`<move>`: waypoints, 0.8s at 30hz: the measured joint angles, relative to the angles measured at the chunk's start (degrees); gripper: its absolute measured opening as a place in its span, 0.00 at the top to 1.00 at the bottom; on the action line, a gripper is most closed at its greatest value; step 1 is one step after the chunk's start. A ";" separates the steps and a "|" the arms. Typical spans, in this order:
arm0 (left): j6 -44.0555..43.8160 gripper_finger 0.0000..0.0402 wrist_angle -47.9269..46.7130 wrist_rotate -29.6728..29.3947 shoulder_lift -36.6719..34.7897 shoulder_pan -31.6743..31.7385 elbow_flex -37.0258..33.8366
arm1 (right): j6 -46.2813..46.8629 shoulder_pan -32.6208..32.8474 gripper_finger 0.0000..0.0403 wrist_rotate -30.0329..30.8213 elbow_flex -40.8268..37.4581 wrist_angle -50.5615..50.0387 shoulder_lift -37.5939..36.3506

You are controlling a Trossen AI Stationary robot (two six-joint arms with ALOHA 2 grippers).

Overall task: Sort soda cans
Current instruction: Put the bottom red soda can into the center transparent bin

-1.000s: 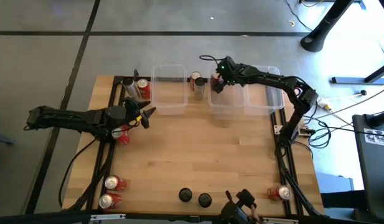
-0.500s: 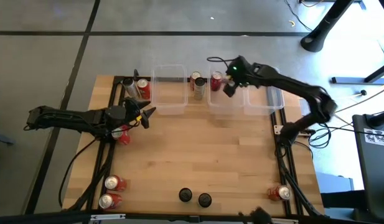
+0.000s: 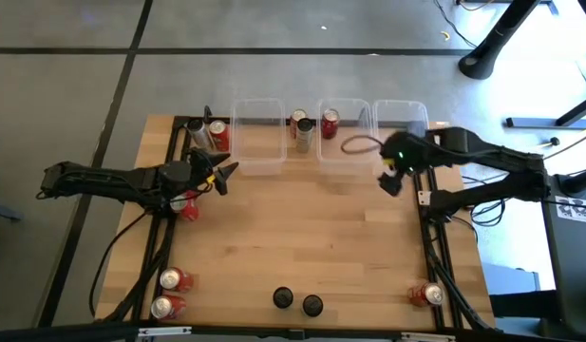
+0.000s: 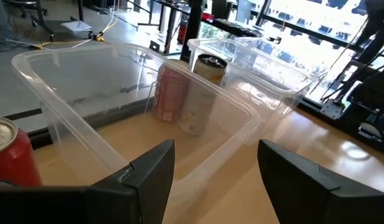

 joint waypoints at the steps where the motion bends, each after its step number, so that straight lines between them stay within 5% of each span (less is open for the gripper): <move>1: 0.02 0.45 -0.06 0.00 0.00 0.00 0.00 | 2.14 2.08 0.06 -0.53 0.00 -1.17 -0.35; 24: -2.93 0.45 -0.17 2.54 0.02 0.00 0.00 | 39.97 44.91 0.06 -1.92 -0.02 -4.06 3.10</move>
